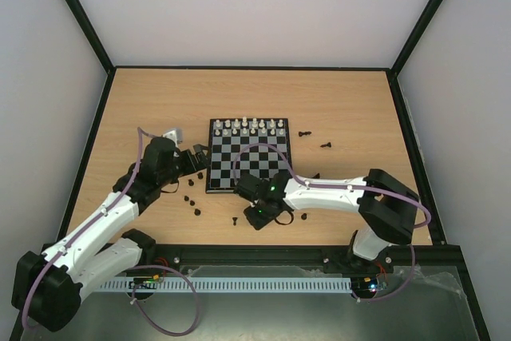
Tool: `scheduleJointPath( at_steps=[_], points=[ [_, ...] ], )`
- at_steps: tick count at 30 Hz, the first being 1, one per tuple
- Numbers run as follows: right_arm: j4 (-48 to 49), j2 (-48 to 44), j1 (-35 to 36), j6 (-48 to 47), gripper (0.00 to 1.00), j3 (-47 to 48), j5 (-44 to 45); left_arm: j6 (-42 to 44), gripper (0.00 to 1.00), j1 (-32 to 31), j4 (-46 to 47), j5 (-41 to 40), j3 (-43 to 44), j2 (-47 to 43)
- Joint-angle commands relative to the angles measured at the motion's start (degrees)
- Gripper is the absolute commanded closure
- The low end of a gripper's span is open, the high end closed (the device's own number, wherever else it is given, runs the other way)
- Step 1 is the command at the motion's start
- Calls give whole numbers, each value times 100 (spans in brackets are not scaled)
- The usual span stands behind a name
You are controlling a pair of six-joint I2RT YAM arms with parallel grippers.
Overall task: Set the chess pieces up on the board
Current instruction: Pick up the chess piece at the center of the board.
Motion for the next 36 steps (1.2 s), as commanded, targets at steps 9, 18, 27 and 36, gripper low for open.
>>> scheduleJointPath(
  at_steps=[9,18,27,36],
  points=[
    [-123,554,177,78,72,474,330,162,1,175,-68,-28,-107,-29],
    [-301,809,178,77,89,656,532,222,0,347,0,114,-184,-25],
    [-850,403,101,351,97,742,1098,274,0,444,58,214,-186,6],
    [-1099,-286,-1119,399,97,769,1355,315,0,458,80,282,-191,6]
  ],
)
